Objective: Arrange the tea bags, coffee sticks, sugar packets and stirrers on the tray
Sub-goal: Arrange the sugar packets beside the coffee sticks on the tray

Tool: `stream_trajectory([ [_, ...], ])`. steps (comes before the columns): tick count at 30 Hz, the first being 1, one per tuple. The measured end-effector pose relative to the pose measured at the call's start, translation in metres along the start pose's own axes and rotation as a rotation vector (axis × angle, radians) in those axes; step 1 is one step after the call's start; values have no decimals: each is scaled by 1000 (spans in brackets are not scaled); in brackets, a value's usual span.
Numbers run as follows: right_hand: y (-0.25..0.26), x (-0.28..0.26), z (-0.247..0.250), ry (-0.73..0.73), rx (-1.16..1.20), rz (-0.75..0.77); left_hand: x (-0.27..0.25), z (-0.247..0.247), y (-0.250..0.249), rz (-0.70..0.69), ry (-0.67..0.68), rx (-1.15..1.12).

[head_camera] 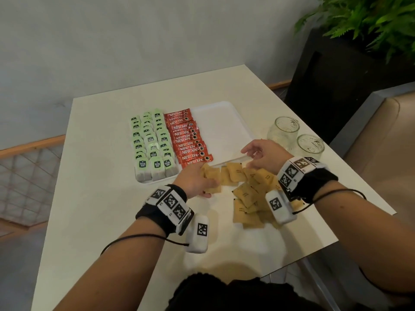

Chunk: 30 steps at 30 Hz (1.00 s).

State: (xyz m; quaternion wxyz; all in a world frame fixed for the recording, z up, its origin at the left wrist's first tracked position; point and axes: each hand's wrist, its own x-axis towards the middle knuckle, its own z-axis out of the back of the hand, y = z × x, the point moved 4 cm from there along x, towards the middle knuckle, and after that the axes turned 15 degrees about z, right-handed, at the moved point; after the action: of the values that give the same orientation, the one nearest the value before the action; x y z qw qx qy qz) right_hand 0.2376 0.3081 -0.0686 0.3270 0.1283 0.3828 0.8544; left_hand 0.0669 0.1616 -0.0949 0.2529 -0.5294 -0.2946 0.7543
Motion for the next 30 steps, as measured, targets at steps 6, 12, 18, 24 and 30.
stream_trajectory([
  [6, -4, 8, -30, 174, -173, -28, 4, 8, 0, 30, -44, -6],
  [12, -2, 16, -35, 226, -216, -11, 3, 10, 0, 48, -17, -46],
  [18, 7, 21, -24, 217, -222, 59, 5, 17, -7, 48, 34, -189],
  [24, 34, 41, -12, -71, 401, -17, 11, 24, -28, -4, -12, -437],
  [30, 44, 60, -20, -146, 673, -106, 17, 23, -53, -57, -3, -606],
])
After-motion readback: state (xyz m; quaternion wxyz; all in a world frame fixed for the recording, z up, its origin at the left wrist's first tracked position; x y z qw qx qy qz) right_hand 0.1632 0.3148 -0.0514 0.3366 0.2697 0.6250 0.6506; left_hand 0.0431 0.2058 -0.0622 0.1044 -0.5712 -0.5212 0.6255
